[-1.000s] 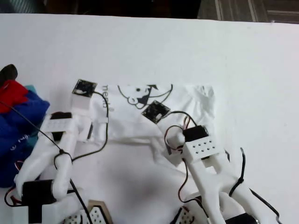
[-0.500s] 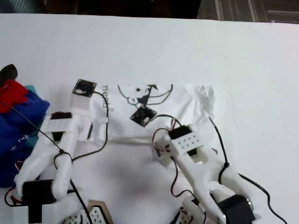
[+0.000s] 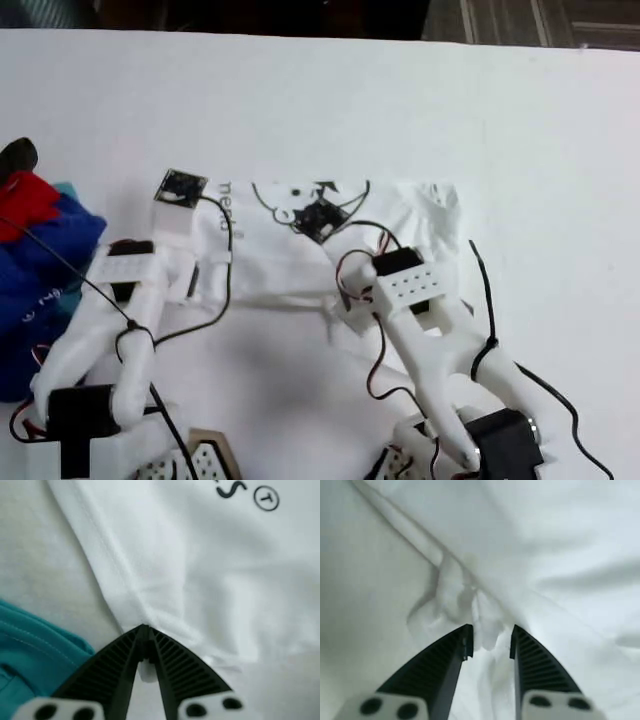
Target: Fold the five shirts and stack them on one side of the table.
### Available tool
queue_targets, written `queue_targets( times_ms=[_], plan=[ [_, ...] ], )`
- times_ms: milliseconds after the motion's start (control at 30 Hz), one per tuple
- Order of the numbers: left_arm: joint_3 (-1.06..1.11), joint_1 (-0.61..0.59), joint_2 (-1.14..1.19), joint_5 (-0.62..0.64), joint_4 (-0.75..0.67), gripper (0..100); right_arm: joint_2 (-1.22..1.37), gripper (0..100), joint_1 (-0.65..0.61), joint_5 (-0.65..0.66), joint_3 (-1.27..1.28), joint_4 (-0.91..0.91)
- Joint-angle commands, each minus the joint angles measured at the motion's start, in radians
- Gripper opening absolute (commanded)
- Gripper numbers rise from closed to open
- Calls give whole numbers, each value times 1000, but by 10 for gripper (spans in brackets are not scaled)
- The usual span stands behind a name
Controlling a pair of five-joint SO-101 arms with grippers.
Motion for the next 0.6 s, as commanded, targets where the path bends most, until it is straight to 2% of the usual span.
queue_targets(
  times_ms=[0, 333, 567],
  plan=[
    [1, -5, -28, 2, -15, 27, 1, 126, 10, -2, -34, 7],
    [2, -5, -28, 2, -15, 27, 7, 126, 8, -2, -34, 8],
    [2, -5, -28, 2, -15, 27, 136, 109, 13, 0, -51, -38]
  ],
)
